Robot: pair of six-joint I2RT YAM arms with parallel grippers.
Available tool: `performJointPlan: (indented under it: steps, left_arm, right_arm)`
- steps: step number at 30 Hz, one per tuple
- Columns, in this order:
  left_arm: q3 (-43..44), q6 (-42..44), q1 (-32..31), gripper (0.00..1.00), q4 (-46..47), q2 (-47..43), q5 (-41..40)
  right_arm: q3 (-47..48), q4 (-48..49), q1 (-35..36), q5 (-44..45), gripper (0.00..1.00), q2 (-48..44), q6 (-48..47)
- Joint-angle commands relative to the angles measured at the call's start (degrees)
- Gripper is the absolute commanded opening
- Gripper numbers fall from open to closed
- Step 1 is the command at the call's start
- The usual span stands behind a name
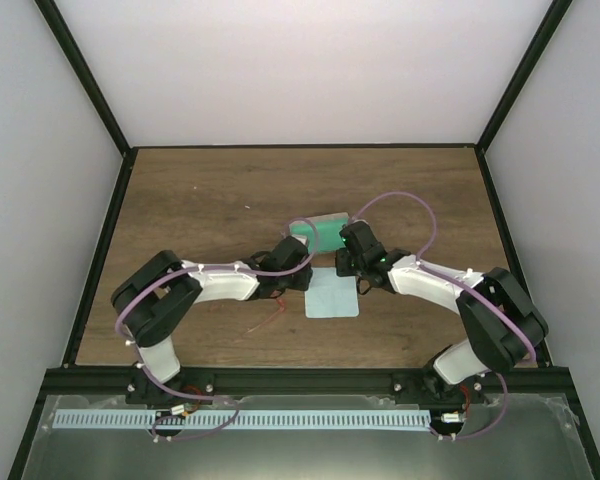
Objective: Organize the sunglasses
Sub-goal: Fold the glasses cleaning cloth at the center of the board.
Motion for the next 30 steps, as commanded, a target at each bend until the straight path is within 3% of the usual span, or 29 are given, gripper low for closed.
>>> performJointPlan:
  steps: [1, 13, 25, 30]
  left_arm:
    - [1.75, 2.63, 0.5, 0.4, 1.66, 1.39, 0.53]
    - [4.39, 4.82, 2.02, 0.42, 0.37, 5.19, 1.55]
    - [3.88, 5.67, 3.93, 0.24, -1.11, 5.26, 4.91]
    - [4.06, 6.06, 3.94, 0.23, -0.91, 5.6, 7.15]
  right_arm:
    - [0.79, -0.35, -0.21, -0.58, 0.24, -0.48, -0.53]
    - [0.93, -0.35, -0.32, -2.26, 0.29, -0.76, -0.79]
    - [0.88, -0.68, -0.33, -2.11, 0.32, -2.33, -0.41]
    - [0.86, -0.61, -0.31, -2.03, 0.32, -2.41, -0.49]
